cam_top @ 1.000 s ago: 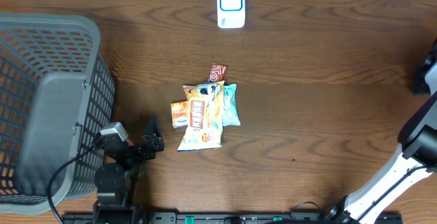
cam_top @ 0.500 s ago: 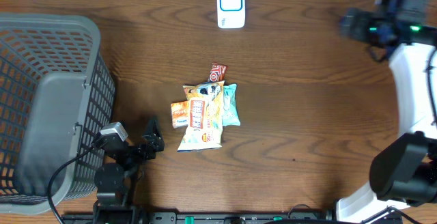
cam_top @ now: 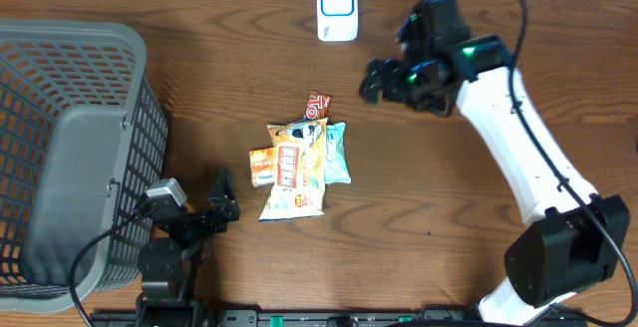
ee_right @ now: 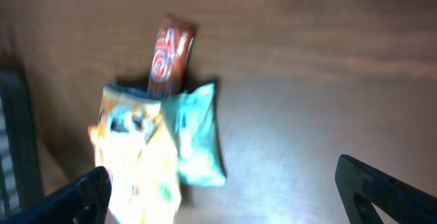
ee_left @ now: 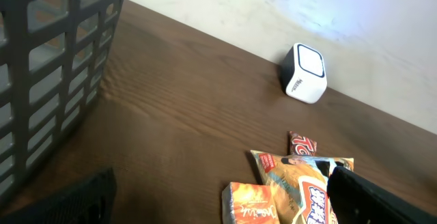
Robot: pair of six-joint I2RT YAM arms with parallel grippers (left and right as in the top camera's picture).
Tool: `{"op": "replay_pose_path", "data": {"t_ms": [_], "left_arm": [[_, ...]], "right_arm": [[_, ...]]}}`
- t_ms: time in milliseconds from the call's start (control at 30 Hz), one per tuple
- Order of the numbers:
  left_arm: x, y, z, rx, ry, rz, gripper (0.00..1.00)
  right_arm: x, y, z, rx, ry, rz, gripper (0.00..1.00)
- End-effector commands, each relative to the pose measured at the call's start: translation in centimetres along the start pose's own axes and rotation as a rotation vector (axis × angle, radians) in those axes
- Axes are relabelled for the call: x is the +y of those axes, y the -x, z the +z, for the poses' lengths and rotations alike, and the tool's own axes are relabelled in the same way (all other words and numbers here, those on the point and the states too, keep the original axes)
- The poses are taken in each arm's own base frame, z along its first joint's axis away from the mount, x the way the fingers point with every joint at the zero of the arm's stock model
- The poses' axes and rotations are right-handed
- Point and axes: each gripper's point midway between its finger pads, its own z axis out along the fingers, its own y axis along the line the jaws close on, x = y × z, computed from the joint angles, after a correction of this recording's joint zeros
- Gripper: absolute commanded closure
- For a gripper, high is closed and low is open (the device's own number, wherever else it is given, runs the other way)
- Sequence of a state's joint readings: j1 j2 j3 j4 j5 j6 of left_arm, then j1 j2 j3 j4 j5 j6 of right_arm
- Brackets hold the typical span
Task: Scan the item barcode
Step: 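Return the right gripper to the centre items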
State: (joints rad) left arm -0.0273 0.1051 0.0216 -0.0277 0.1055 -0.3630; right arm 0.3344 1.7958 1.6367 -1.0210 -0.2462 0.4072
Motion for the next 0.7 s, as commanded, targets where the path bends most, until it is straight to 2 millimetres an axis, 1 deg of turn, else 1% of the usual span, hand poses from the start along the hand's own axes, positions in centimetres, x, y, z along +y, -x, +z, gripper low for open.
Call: {"op": "replay_pose_path", "data": {"t_ms": [0, 133, 267, 300, 400, 500, 667], "left_arm": [[0.6, -1.5, 0.1, 0.046, 0.016, -0.012, 0.02], [0.6, -1.5, 0.1, 0.046, 0.016, -0.012, 0.02], [0.6, -1.5, 0.1, 0.046, 0.016, -0.013, 0.02], [0.6, -1.5, 0.1, 0.046, 0.016, -0.013, 0.02], [0.6, -1.5, 0.1, 0.046, 0.016, -0.012, 0.02], [0.6, -1.5, 0.1, 0.046, 0.016, -0.013, 0.02], [0.6, -1.5, 0.1, 0.046, 0.016, -0.012, 0.02]], "right_arm": [[1.4, -1.7, -0.4, 0.038, 0.004, -0.018, 0.01], [1.7, -3.5, -0.3, 0.097, -0.014, -0.028, 0.01], [1.1, -5.0, -0.8, 0.152, -0.040, -0.053, 0.01], [0.8, -5.7, -1.2, 0.171, -0.056, -0.054, 0.01], [0.6, -6.3, -2.0, 0.185, -0.062, -0.066, 0.01], [0.5, -6.5, -3.2, 0.168, -0.070, -0.070, 0.01], [0.8, -6.7, -5.8, 0.111, -0.061, -0.084, 0.01]]}}
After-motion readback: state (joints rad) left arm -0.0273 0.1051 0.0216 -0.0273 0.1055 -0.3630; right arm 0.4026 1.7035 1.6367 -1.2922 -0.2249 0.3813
